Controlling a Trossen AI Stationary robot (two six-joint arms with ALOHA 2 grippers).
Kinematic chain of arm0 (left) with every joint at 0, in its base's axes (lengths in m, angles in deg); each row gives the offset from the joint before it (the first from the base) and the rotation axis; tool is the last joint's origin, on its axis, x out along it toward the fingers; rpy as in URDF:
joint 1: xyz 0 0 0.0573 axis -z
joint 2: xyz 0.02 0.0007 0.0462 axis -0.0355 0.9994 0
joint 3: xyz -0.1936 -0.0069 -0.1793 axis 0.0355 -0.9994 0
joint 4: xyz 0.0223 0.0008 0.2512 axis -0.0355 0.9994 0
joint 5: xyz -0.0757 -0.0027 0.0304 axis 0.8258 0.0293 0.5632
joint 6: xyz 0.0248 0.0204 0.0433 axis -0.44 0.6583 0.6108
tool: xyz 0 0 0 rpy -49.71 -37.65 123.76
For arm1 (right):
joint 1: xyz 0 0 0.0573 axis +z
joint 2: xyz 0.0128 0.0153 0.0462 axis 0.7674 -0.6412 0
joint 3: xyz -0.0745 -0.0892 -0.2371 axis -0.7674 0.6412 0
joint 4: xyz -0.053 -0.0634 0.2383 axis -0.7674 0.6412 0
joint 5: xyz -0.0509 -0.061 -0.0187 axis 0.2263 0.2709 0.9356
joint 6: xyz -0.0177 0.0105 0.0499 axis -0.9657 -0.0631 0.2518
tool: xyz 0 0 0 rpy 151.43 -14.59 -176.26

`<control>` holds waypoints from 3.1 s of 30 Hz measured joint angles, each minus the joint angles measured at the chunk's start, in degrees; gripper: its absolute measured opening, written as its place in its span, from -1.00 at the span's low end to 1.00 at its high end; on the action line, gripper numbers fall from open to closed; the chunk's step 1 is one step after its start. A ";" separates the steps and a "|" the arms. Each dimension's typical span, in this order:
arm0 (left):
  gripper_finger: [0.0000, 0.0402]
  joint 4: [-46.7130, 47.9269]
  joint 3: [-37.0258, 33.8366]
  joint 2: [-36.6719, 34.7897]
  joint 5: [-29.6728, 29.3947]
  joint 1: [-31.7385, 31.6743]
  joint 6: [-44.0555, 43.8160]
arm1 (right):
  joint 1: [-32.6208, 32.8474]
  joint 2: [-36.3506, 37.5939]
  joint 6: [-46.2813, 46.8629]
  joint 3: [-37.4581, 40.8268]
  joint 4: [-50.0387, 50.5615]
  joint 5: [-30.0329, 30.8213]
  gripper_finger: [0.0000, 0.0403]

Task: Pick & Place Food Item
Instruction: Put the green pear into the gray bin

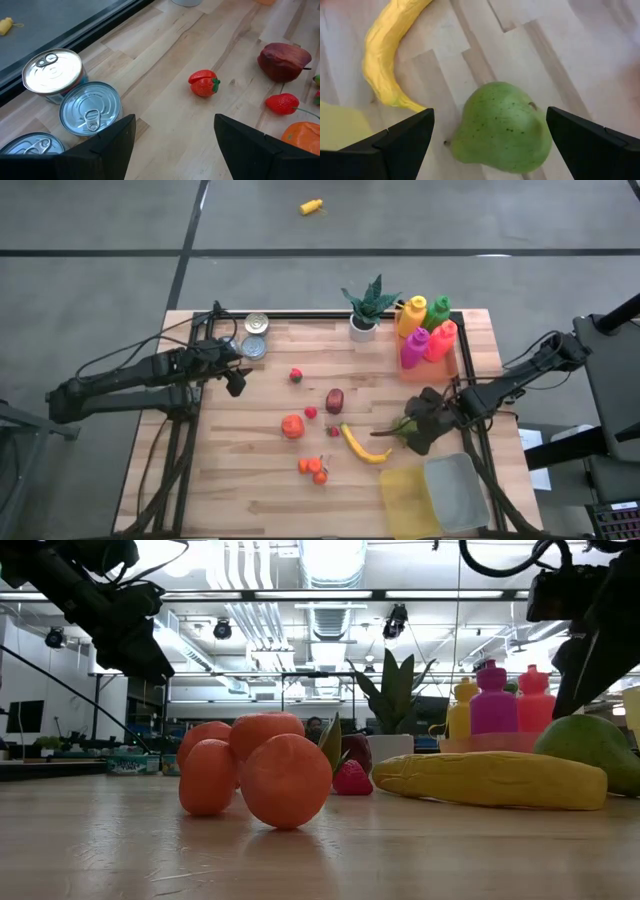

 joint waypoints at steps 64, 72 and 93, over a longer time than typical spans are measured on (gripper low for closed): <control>0.37 -0.01 0.01 -0.02 -0.01 -0.02 0.00 | 11.39 -5.51 -0.81 7.08 -10.73 12.63 0.90; 0.37 0.00 0.00 0.00 0.00 0.00 0.00 | 11.25 -5.51 5.32 6.74 -10.42 7.51 0.90; 0.37 -0.01 0.00 -0.01 -0.01 -0.01 0.00 | 4.83 -5.46 2.28 6.32 -8.68 3.24 0.89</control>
